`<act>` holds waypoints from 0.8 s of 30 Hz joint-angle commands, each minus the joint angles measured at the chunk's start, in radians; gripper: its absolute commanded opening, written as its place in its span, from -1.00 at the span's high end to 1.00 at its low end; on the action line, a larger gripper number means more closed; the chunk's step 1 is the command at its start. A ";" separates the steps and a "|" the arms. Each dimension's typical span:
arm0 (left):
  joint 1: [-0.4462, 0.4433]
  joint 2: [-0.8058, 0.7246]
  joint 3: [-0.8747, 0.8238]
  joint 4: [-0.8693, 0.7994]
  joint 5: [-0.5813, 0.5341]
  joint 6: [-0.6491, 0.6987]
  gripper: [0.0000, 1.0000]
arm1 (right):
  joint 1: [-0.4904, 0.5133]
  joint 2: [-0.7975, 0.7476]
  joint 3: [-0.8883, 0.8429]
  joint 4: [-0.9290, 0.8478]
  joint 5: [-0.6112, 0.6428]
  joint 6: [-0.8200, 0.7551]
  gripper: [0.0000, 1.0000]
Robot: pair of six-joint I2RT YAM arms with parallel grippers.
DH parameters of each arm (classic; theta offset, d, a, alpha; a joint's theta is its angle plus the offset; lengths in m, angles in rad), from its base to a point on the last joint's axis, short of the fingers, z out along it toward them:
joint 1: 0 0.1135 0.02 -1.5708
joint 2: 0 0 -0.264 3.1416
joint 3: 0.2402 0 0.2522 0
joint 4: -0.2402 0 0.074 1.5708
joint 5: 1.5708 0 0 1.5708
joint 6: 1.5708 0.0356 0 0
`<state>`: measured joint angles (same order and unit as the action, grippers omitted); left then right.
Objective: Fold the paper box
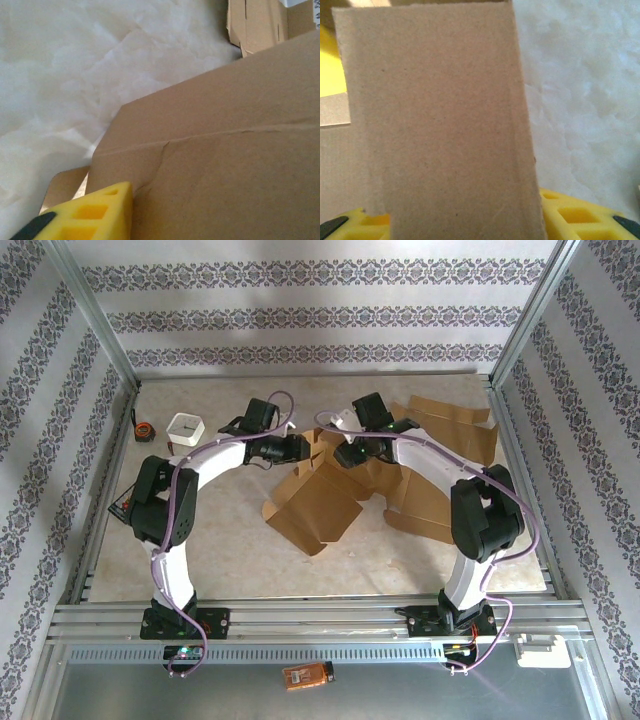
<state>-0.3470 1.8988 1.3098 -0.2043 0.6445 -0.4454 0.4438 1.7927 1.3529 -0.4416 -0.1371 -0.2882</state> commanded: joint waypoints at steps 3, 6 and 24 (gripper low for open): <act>-0.009 -0.123 -0.081 0.036 0.003 0.054 0.09 | 0.024 -0.039 -0.050 0.047 0.089 -0.087 0.00; -0.009 -0.204 -0.124 0.022 -0.004 0.159 -0.02 | 0.035 -0.052 -0.069 0.061 0.096 -0.110 0.00; 0.055 -0.186 -0.001 -0.170 -0.267 0.917 0.05 | 0.056 -0.069 -0.079 0.063 0.075 -0.166 -0.02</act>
<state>-0.2939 1.6516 1.2457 -0.2737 0.3962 0.2440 0.4889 1.7489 1.2831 -0.3622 -0.0639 -0.4236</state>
